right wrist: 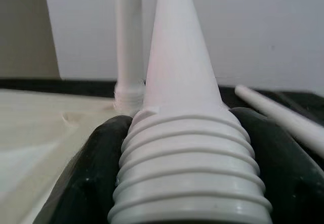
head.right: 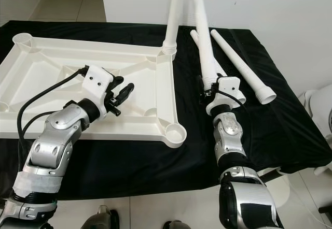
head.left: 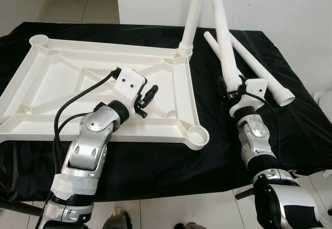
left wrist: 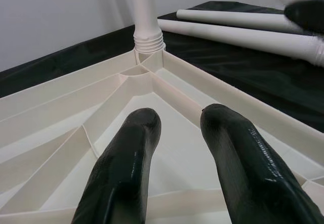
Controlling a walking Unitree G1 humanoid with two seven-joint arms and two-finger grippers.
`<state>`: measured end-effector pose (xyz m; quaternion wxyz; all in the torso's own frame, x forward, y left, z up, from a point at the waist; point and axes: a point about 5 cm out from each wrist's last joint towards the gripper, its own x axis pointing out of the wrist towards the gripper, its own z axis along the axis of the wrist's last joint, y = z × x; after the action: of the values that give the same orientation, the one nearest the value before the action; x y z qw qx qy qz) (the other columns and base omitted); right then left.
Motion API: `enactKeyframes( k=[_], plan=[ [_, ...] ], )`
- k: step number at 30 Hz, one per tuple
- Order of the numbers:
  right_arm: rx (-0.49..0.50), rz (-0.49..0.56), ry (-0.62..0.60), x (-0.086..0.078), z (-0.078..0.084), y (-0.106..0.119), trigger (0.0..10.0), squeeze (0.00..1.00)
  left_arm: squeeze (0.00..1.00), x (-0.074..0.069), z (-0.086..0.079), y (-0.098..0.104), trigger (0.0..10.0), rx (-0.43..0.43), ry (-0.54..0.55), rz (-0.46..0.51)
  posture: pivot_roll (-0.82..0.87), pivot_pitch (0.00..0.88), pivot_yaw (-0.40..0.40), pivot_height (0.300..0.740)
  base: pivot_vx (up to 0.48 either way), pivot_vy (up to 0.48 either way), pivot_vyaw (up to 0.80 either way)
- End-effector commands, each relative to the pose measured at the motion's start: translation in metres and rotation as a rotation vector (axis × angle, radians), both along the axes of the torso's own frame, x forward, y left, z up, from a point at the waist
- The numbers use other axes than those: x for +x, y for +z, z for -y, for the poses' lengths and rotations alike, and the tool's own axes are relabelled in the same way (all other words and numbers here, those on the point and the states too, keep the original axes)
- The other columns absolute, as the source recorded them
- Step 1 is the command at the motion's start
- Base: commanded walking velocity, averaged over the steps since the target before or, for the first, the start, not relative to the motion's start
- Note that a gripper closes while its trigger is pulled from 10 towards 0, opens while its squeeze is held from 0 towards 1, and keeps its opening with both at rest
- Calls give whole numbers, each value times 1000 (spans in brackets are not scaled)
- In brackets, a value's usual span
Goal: Building children table
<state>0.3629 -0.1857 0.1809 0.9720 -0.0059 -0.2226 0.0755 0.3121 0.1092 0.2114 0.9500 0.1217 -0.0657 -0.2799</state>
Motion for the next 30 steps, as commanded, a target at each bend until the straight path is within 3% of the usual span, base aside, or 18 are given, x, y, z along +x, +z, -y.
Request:
enactKeyframes(
  k=[1, 6, 9, 13, 21, 27, 28, 29, 30],
  plan=[
    [9, 132, -3, -2, 1, 25, 10000, 0, 0, 1, -1, 0, 10000, -7, -16, -7, 68, 73, -51, 740, 0, 0, 0],
    [11, 239, 9, -2, -3, 53, 10000, 0, 0, 2, -4, 1, 10000, -21, -34, -23, 68, 71, -48, 740, 0, 0, 0],
    [-18, 400, 38, -7, -10, 94, 10000, 0, 0, 6, -12, 7, 10000, -18, -26, -7, 68, 64, -37, 740, 0, 0, 0],
    [-23, 478, 71, -13, -16, 114, 10000, 0, 0, 8, -16, 10, 10000, -20, -24, -1, 69, 62, -36, 740, 0, 0, 0],
    [-124, 469, 163, -19, -30, 106, 10000, 0, 0, 9, -20, 16, 10000, -45, -49, 6, 71, 57, -39, 740, 0, 0, 0],
    [-179, 337, 247, -23, -34, 72, 10000, 0, 0, 5, -17, 26, 10000, -168, -170, -38, 80, 44, -57, 740, 0, 0, 0],
    [-185, 319, 255, -24, -34, 67, 10000, 0, 1000, 5, -16, 28, 10000, -187, -195, -50, 80, 44, -57, 740, 0, 0, 0],
    [-185, 319, 255, -24, -34, 67, 10000, 0, 1000, 5, -16, 28, 10000, -187, -195, -50, 80, 44, -57, 740, 0, 0, 0],
    [-198, 282, 276, -28, -34, 56, 10000, 0, 1000, 2, -12, 32, 10000, -224, -260, -61, 80, 42, -60, 740, 0, 0, 0]
  ],
)
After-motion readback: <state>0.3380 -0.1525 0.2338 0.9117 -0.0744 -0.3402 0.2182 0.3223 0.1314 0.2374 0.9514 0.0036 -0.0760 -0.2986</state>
